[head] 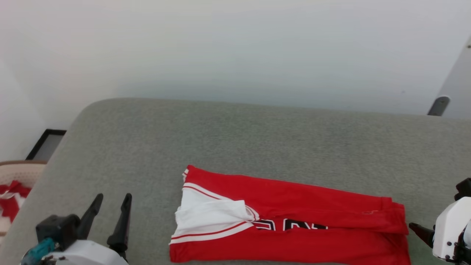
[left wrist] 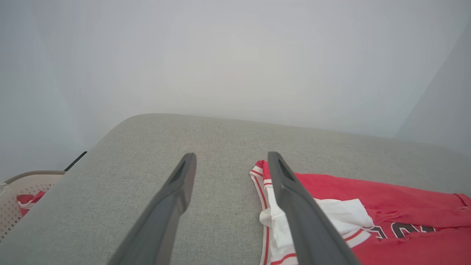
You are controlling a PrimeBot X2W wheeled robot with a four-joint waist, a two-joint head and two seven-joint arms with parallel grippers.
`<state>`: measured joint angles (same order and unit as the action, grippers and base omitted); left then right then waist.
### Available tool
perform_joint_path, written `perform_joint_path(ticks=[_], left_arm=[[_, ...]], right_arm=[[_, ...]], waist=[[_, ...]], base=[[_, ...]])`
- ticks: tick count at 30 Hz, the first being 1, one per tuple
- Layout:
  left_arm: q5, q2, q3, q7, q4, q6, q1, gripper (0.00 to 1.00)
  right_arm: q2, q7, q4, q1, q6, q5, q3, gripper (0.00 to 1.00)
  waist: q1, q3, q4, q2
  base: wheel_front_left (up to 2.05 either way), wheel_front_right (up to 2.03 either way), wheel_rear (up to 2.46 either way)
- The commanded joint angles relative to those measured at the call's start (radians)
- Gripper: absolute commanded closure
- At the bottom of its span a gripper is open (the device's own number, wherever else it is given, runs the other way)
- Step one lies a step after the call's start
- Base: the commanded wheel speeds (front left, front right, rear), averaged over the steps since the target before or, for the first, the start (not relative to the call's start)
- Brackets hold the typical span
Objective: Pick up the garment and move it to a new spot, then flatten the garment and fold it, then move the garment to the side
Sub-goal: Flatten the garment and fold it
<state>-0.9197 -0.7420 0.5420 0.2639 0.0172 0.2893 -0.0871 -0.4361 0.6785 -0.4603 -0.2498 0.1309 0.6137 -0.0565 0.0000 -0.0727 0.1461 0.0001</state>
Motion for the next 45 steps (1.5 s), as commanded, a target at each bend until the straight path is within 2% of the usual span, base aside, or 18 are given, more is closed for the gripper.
perform_joint_path(ticks=[1,8,13,19,20,21,30,45], left_arm=[[0.026,0.022,-0.03,-0.001,0.0,-0.011,0.023,0.0],[0.129,0.111,-0.15,-0.001,-0.02,-0.067,0.1,0.0],[0.165,0.148,-0.2,0.0,-0.043,-0.114,0.12,0.0],[0.198,0.196,-0.249,0.0,-0.051,-0.142,0.131,0.0],[0.206,0.203,-0.255,0.0,-0.05,-0.147,0.135,0.0],[0.213,0.21,-0.26,0.0,-0.05,-0.15,0.137,0.0],[0.259,0.262,-0.317,0.0,-0.045,-0.177,0.155,0.0],[0.325,0.33,-0.398,0.0,-0.05,-0.235,0.188,0.0]], right_arm=[[0.004,0.002,-0.019,-0.017,0.0,-0.003,-0.008,0.0],[0.017,0.009,-0.128,-0.051,0.0,0.005,-0.04,0.0],[0.023,-0.005,-0.203,-0.073,0.0,-0.005,-0.048,0.0],[0.047,0.006,-0.292,-0.096,0.0,-0.003,-0.084,0.0],[0.047,0.008,-0.3,-0.097,0.0,0.002,-0.094,0.65],[0.046,0.01,-0.307,-0.102,0.0,0.006,-0.106,1.0],[0.009,0.03,-0.302,-0.139,-0.001,0.092,-0.175,1.0],[-0.17,-0.042,-0.304,-0.139,-0.001,0.159,-0.195,1.0]], waist=[[0.0,0.007,0.023,-0.0001],[0.0,0.023,0.076,-0.0001],[0.0,0.041,0.109,-0.0001],[0.0,0.066,0.132,-0.0001],[0.0,0.07,0.134,-0.0001],[0.0,0.073,0.136,-0.0001],[0.0,0.094,0.136,-0.0001],[0.0,0.077,0.077,-0.0001]], base=[[0.0,0.0,0.0],[0.0,0.0,0.0],[0.0,0.0,0.0],[0.0,0.0,0.0],[0.0,0.0,0.0],[0.0,0.0,0.0],[0.0,0.0,0.0],[0.0,0.0,0.0]])
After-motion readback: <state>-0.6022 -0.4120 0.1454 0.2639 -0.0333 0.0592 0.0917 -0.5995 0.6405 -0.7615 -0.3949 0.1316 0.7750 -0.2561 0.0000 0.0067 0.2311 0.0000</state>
